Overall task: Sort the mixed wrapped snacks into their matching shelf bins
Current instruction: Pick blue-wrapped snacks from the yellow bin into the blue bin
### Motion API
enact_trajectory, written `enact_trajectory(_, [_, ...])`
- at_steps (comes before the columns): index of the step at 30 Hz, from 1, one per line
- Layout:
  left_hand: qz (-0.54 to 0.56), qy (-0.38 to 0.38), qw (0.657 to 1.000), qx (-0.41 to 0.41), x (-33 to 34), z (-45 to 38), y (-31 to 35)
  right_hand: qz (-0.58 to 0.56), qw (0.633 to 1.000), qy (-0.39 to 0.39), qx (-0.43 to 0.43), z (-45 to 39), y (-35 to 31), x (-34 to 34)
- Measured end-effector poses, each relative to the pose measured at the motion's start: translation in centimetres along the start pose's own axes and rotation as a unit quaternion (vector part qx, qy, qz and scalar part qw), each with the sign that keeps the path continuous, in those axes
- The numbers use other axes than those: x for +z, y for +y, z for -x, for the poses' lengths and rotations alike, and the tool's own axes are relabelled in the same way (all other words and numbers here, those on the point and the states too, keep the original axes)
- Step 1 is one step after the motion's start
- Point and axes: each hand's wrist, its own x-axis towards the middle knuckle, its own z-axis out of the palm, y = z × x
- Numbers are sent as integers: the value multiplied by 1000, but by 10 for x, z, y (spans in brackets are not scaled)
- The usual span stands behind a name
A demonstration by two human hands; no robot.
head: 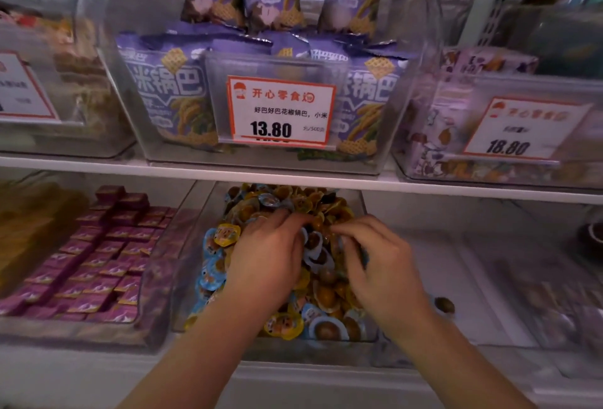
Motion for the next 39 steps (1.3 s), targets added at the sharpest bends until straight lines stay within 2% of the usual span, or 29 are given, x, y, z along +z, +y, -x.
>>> enact_trajectory(2, [-48, -54, 997, 6, 7, -1, 4, -39, 996, 70, 42, -3, 0, -4])
enact_trajectory(4, [-95, -97, 990, 30, 15, 1, 3, -56, 991, 101, 70, -6, 6, -9])
enact_trajectory(16, [-57, -271, 956, 97, 8, -3, -1, -68, 992, 70, 74, 9, 25, -16])
enact_trajectory(20, [-48, -314, 944, 89, 11, -1, 3, -77, 994, 62, 56, 12, 23, -12])
enact_trajectory(23, [-27, -308, 948, 77, 12, 2, 5, -74, 994, 64, 52, 12, 23, -12])
enact_trajectory(28, [-68, -265, 956, 106, 16, 2, 10, -85, 992, 66, 69, 12, 22, -14])
enact_trajectory(34, [-91, -314, 941, 88, 14, 2, 10, -93, 990, 71, 76, 13, 21, -16])
enact_trajectory(39, [23, -337, 941, 0, 11, -5, 11, -100, 989, 77, 80, 16, 22, -18])
